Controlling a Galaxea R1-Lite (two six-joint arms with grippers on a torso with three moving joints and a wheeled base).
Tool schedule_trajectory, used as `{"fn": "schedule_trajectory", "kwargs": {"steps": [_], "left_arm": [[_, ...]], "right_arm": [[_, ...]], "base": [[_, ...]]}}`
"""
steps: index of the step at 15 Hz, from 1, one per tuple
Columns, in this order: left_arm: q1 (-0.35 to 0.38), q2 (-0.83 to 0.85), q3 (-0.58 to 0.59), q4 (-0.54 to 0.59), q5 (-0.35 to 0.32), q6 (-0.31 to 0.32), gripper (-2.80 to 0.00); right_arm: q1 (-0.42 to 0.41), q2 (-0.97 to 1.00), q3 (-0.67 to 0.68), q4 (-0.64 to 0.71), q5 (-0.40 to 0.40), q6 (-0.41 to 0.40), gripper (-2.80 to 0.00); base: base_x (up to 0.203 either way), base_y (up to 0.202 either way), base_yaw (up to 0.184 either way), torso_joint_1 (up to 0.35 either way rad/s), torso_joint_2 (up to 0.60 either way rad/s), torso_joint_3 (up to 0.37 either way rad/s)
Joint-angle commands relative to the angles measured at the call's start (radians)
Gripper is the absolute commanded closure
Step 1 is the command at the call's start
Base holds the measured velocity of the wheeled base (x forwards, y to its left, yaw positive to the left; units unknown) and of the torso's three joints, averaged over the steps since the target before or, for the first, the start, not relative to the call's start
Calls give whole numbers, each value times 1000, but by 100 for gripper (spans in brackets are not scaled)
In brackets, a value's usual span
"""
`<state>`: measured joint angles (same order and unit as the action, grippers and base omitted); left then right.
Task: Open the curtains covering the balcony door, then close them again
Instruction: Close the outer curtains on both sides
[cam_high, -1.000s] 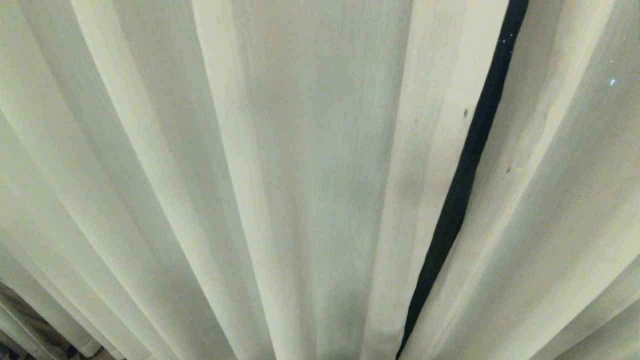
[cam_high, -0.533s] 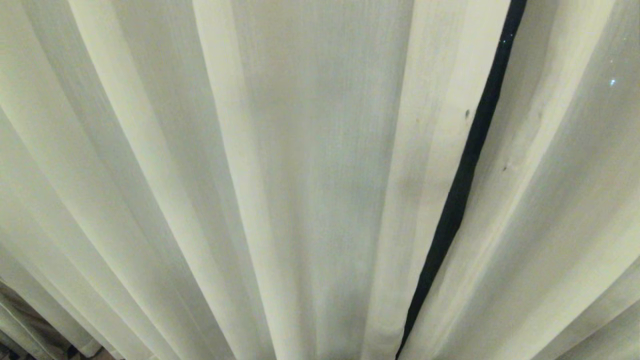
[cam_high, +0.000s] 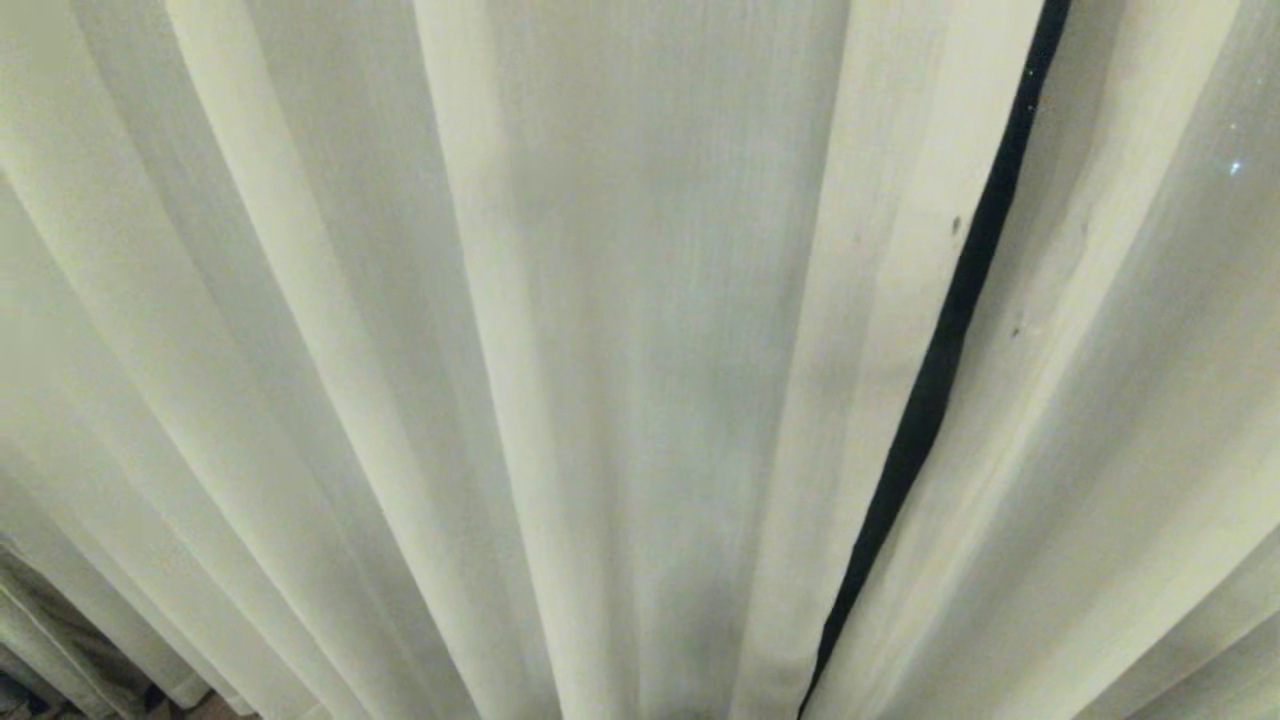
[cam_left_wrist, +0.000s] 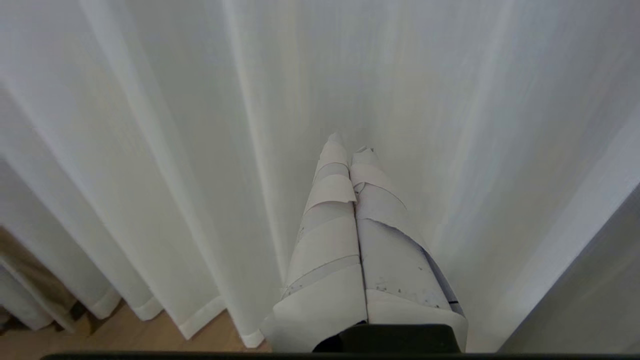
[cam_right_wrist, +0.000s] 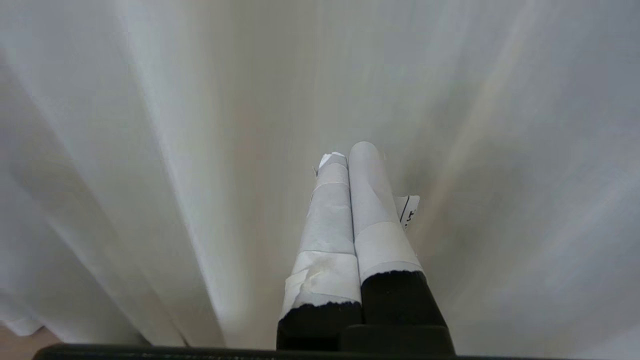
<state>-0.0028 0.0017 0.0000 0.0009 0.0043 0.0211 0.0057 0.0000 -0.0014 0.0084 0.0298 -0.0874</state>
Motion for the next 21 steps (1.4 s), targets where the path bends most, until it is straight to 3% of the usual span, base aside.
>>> {"fn": "schedule_trajectory", "kwargs": {"steps": [1, 6, 16, 21], "left_arm": [[0, -2, 0, 1, 0, 0, 0], [0, -2, 0, 1, 0, 0, 0], [0, -2, 0, -1, 0, -3, 0], [0, -2, 0, -1, 0, -6, 0]], "right_arm": [[0, 2, 0, -1, -3, 13, 0], [0, 2, 0, -2, -5, 32, 0], [0, 2, 0, -2, -5, 34, 0], [0, 2, 0, -2, -5, 34, 0]], "base": [[-1, -1, -58, 2, 3, 7], [-1, 3, -111, 4, 5, 2], [0, 0, 0, 0, 0, 0], [-173, 0, 0, 4, 5, 1]]}}
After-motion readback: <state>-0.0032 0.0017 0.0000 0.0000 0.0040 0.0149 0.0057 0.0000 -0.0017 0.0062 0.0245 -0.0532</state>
